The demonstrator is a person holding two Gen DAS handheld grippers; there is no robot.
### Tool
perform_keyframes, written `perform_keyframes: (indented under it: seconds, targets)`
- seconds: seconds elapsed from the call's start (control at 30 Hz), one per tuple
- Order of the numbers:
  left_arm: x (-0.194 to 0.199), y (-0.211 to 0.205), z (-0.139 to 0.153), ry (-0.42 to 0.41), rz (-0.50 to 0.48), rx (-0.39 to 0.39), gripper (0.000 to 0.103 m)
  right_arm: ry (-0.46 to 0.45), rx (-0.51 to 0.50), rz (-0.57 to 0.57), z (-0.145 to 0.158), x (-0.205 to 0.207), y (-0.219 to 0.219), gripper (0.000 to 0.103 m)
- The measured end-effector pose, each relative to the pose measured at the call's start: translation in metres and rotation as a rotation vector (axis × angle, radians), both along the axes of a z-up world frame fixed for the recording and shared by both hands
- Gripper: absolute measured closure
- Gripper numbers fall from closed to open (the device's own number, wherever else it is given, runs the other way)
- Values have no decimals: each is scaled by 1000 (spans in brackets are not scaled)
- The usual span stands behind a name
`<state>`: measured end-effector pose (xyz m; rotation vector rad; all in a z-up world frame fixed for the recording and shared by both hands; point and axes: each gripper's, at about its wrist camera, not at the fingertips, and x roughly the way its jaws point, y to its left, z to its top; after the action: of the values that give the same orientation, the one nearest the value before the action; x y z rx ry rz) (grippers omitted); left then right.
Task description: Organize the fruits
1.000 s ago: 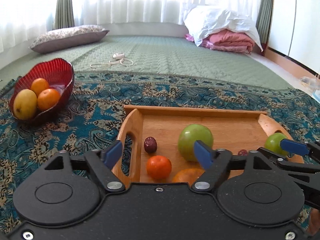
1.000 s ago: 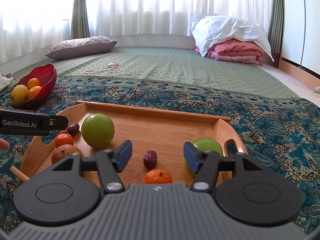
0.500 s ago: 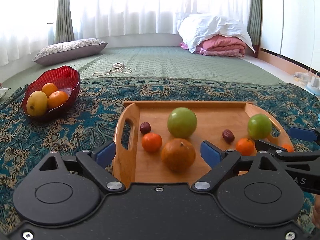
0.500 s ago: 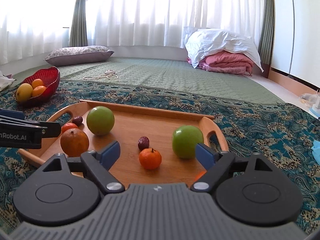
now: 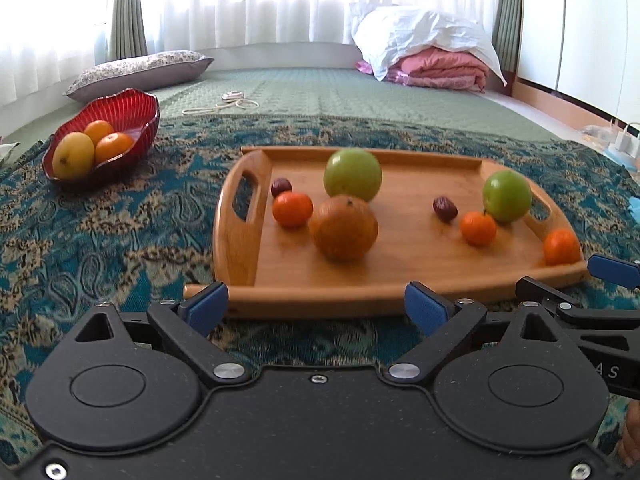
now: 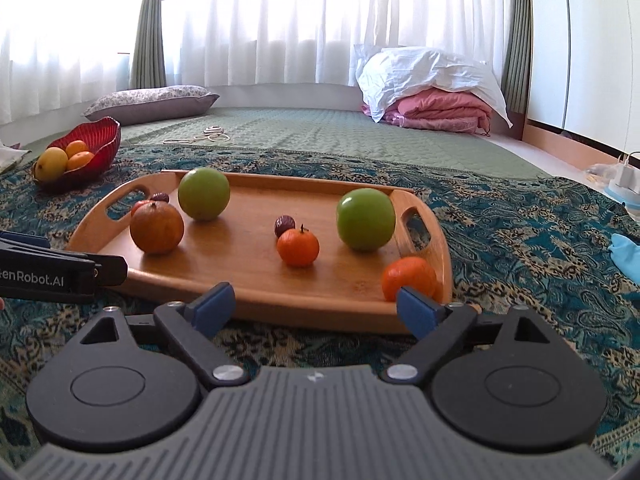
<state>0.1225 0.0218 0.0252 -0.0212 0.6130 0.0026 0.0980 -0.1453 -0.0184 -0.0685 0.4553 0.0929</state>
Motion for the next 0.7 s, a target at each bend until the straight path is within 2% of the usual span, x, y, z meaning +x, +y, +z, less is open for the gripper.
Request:
perform_keyframes:
  seconds: [0.2, 0.37, 0.47, 0.57, 0.7]
  targets:
    - [0, -1, -16, 29, 18, 7, 8, 7, 15, -11, -12, -3, -4, 0]
    - [6, -1, -31, 71, 52, 13, 7, 49, 72, -39, -24, 1, -10, 0]
    - [5, -4, -34, 57, 59, 36, 3, 50, 97, -51, -26, 1, -13, 0]
    - [6, -7, -36, 59, 63, 56, 0, 83, 86, -45, -29, 5, -12, 0]
    - [6, -6, -37, 59, 68, 43, 0, 110, 42, -47, -33, 9, -5, 0]
